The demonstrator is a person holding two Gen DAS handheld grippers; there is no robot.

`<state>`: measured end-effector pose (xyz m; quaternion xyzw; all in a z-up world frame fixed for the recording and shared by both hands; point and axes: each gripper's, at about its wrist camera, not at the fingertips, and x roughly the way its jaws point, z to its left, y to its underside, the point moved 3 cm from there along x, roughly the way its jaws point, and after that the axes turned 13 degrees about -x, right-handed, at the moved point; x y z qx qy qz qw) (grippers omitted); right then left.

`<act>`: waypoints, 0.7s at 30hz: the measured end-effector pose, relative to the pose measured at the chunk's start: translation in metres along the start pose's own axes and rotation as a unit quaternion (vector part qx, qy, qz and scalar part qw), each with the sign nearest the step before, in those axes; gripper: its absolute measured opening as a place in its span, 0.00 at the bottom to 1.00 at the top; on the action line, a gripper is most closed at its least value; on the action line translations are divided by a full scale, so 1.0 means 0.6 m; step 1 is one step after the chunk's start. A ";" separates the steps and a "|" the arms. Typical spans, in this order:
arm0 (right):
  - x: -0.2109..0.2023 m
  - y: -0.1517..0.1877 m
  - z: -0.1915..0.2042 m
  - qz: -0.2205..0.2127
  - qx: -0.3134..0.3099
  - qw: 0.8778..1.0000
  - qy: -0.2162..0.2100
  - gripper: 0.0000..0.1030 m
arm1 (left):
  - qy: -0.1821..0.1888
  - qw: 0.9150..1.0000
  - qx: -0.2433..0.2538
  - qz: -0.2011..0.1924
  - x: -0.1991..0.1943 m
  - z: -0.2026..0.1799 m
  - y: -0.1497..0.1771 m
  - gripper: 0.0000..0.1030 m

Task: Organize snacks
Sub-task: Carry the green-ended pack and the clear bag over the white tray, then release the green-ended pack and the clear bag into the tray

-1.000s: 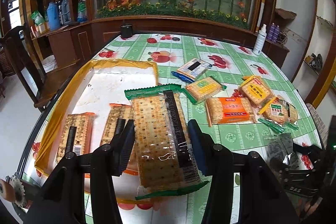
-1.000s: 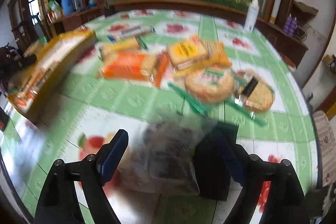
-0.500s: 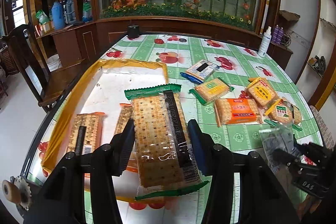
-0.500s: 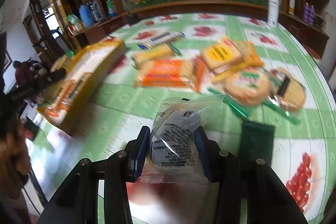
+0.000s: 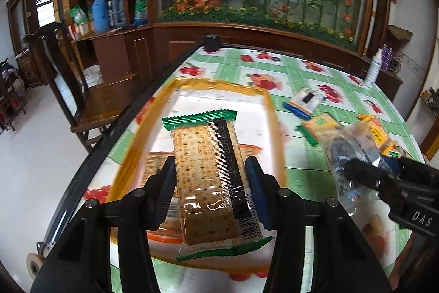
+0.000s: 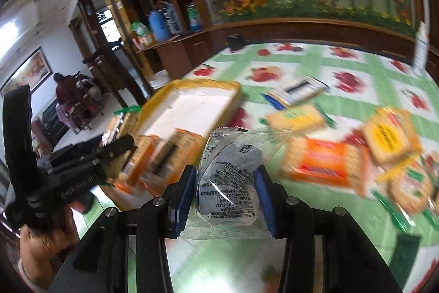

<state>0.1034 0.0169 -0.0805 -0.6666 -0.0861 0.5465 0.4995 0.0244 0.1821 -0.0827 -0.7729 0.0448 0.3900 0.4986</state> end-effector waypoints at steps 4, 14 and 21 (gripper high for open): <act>0.045 -0.044 0.030 -0.005 -0.015 1.000 -0.021 0.44 | -0.016 1.000 -0.021 0.015 0.034 0.035 -0.022 0.48; 0.183 -0.127 0.050 0.011 -0.013 0.998 -0.052 0.44 | -0.046 0.997 -0.035 0.042 0.119 0.057 -0.075 0.48; 0.266 -0.137 0.036 0.039 -0.006 0.998 -0.058 0.44 | -0.054 0.994 -0.030 0.090 0.166 0.057 -0.065 0.48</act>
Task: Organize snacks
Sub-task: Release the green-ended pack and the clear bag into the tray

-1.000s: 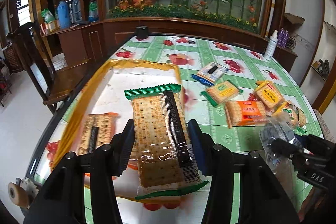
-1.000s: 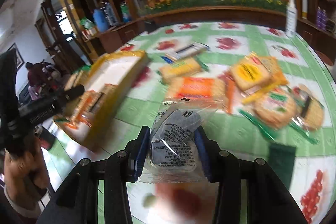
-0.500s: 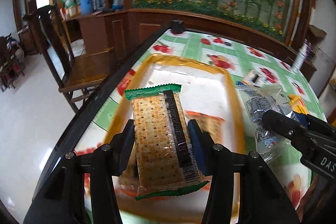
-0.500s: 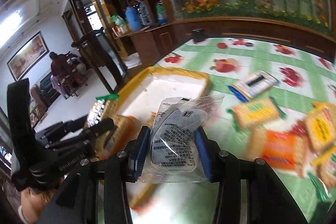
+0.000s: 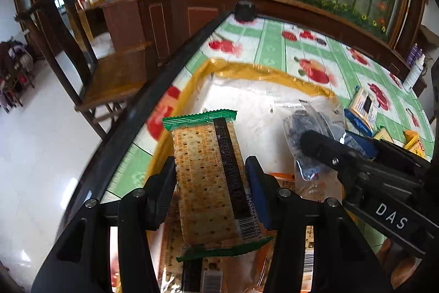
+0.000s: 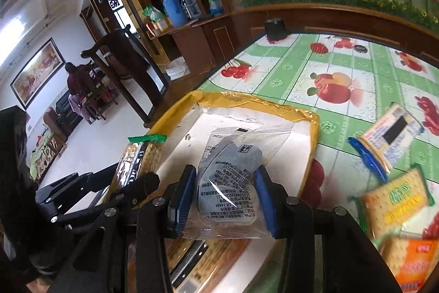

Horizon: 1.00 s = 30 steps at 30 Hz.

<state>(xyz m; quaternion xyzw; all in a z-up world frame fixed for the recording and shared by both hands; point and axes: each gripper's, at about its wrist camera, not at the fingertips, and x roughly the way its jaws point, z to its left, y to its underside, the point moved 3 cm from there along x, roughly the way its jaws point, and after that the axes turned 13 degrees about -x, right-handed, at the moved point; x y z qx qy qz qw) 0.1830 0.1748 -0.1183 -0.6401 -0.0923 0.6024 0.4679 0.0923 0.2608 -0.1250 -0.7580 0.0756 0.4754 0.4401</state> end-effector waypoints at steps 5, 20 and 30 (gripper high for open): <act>0.015 0.005 -0.010 0.010 0.007 1.000 -0.002 0.47 | 0.002 1.000 -0.007 0.014 0.008 0.000 0.002 0.78; -0.128 0.049 -0.059 -0.042 0.034 0.996 0.065 0.80 | 0.019 0.998 -0.018 -0.049 -0.079 -0.008 0.010 0.83; -0.209 0.124 -0.108 -0.040 0.073 0.992 0.095 0.81 | 0.033 0.998 0.010 -0.052 -0.112 -0.060 0.039 0.83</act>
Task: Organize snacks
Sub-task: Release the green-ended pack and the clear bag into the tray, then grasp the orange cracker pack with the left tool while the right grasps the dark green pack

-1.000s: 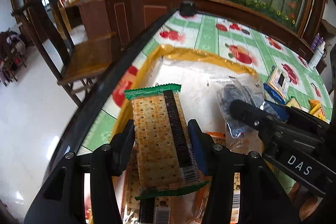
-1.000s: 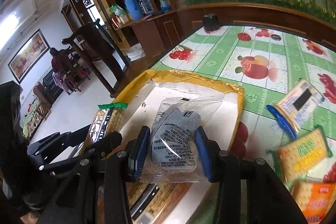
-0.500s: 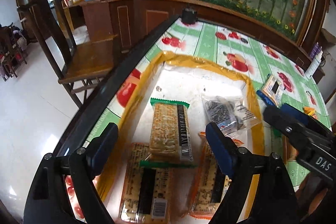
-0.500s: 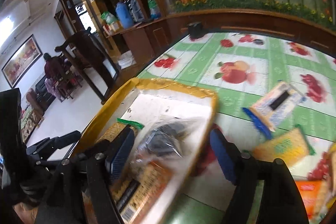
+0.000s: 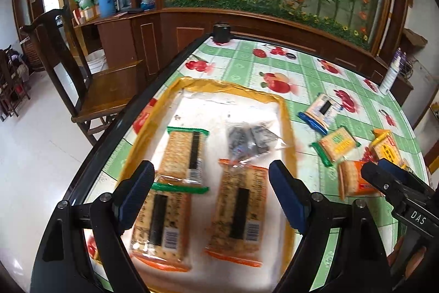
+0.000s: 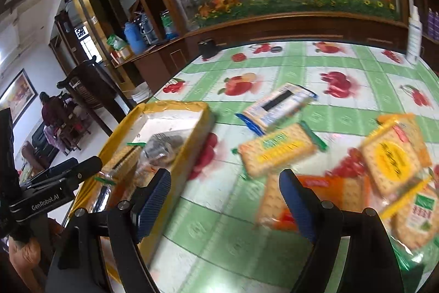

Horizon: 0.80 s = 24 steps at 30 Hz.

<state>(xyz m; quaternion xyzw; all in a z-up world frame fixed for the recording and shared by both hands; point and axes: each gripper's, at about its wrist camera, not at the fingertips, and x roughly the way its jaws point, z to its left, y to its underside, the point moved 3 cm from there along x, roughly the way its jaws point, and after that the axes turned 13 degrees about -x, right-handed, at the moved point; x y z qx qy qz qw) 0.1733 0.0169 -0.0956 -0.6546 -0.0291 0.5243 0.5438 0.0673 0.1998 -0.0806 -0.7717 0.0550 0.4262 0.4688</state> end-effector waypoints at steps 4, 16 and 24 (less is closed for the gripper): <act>-0.030 0.021 -0.025 -0.002 0.008 1.000 0.014 0.83 | 0.006 1.000 0.007 0.000 -0.009 -0.021 0.008 0.83; -0.129 0.129 -0.115 0.019 0.031 0.996 0.081 0.90 | 0.076 0.990 0.120 0.023 -0.012 -0.179 0.076 0.83; -0.187 0.200 -0.183 0.041 0.048 0.990 0.129 0.91 | 0.112 0.967 0.225 0.037 0.020 -0.294 0.103 0.83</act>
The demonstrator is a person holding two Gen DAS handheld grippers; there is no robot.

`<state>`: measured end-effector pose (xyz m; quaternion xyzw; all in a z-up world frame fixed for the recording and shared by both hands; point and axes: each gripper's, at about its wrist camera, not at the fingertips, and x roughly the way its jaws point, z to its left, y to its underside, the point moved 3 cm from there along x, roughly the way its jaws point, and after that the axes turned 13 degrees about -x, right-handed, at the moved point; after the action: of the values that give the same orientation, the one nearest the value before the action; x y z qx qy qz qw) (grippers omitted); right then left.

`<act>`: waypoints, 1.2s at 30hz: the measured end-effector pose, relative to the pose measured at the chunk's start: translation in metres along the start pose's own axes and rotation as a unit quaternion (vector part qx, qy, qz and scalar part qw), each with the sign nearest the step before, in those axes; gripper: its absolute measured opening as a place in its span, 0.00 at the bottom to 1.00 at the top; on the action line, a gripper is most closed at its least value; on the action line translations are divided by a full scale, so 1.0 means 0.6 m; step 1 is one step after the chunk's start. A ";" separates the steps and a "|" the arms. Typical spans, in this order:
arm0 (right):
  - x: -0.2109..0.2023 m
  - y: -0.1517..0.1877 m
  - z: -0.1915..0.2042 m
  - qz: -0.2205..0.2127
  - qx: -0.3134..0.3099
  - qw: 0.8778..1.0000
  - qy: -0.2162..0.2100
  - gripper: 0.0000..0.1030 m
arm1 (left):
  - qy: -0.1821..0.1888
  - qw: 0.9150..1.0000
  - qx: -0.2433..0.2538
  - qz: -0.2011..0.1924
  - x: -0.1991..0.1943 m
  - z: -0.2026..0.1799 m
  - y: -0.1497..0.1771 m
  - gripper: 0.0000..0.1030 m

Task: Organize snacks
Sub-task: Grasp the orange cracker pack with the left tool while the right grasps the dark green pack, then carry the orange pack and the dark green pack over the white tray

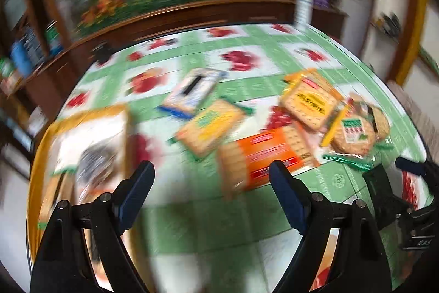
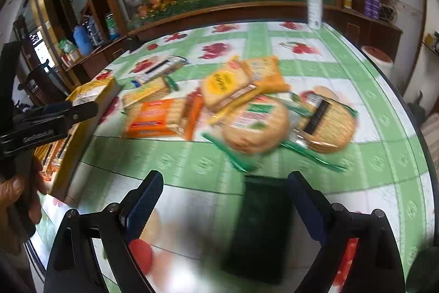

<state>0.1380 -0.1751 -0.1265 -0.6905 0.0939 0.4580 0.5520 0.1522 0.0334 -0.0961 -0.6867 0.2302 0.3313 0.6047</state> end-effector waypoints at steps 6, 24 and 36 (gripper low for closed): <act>-0.005 0.026 -0.032 0.018 0.007 1.000 0.015 0.91 | 0.011 0.991 0.136 0.004 0.041 -0.077 -0.009 0.83; 0.024 0.049 -0.016 0.064 -0.034 0.997 0.023 0.81 | 0.099 0.938 0.309 0.123 0.103 -0.137 0.029 0.88; 0.016 0.048 -0.021 0.052 -0.033 0.998 0.022 0.48 | 0.108 0.973 0.139 0.151 0.094 -0.100 0.039 0.52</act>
<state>0.1317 -0.1928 -0.1535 -0.7120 0.1268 0.4739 0.5024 0.1840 -0.0249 -0.1500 -0.5849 0.4395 0.3073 0.6085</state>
